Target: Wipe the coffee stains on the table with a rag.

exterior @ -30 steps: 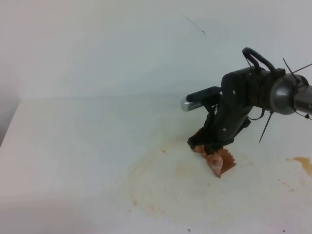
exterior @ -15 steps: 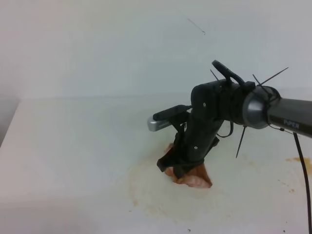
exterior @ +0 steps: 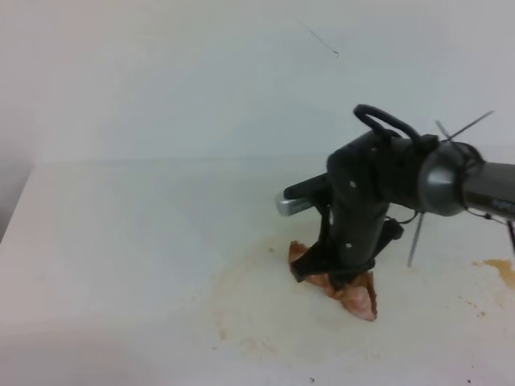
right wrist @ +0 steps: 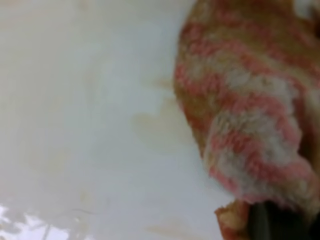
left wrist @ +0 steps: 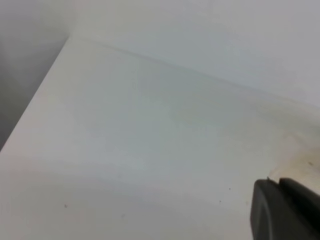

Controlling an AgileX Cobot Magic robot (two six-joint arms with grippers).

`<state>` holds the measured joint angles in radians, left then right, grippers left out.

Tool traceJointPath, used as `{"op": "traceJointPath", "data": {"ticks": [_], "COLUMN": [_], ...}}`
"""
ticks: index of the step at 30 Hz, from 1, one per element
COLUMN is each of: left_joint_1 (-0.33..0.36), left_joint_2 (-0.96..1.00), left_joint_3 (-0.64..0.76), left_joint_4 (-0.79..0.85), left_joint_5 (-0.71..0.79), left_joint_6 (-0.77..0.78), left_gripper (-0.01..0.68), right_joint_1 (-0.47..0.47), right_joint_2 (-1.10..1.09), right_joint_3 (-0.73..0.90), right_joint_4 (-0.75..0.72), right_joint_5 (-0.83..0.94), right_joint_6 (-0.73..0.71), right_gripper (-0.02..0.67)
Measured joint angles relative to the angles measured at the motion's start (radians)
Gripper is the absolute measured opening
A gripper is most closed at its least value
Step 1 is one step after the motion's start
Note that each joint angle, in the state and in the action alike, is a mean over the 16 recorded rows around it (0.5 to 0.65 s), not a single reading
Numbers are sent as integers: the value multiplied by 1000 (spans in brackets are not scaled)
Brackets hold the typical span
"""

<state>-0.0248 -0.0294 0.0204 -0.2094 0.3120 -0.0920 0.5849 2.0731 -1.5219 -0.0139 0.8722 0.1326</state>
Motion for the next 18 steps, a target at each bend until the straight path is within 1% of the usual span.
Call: {"op": "traceJointPath", "data": {"ticks": [4, 7, 12, 18], "left_joint_1": [0, 0, 0, 0], "left_joint_2": [0, -2, -2, -2], "left_joint_3": [3, 3, -3, 0], "left_joint_4": [0, 0, 0, 0], "left_joint_5": [1, 2, 3, 0], "left_joint_6": [0, 0, 0, 0], "left_gripper": [-2, -1, -1, -1], "right_joint_1": [-29, -59, -104, -136], "right_joint_2": [-70, -123, -188, -217], "right_joint_3": [95, 166, 251, 286], "right_joint_4": [-19, -4, 61, 137], "right_joint_5": [-60, -103, -149, -162], "right_joint_6": [14, -7, -98, -205], "right_gripper": [36, 36, 36, 37]}}
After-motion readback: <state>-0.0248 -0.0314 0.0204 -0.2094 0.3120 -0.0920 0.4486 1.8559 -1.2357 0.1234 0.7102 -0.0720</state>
